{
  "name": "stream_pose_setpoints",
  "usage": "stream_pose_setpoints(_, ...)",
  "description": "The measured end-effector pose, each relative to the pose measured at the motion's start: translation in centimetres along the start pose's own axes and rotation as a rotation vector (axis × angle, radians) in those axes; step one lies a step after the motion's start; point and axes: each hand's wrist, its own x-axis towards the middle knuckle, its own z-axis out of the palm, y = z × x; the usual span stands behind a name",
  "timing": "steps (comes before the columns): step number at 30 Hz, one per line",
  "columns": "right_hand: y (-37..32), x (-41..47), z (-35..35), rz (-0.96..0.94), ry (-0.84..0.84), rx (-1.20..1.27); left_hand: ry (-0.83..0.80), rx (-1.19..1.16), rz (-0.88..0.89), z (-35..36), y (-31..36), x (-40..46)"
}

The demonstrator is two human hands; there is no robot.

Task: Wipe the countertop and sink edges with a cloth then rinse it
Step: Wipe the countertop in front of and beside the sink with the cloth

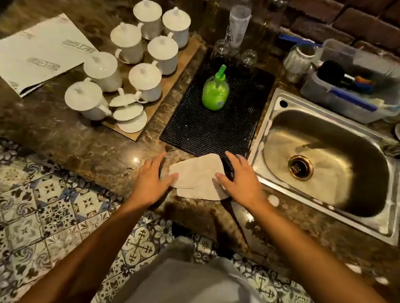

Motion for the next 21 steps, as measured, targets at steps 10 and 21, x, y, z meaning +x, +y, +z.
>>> stream_pose_setpoints(10, -2.2, 0.9, 2.7, 0.149, -0.035, -0.034, -0.15, -0.102, -0.069, 1.2, 1.1, 0.9)
stream_pose_setpoints(21, -1.9, 0.8, 3.3, 0.295, 0.01, 0.051, -0.17, 0.099, -0.017, 2.4, 2.7, 0.1)
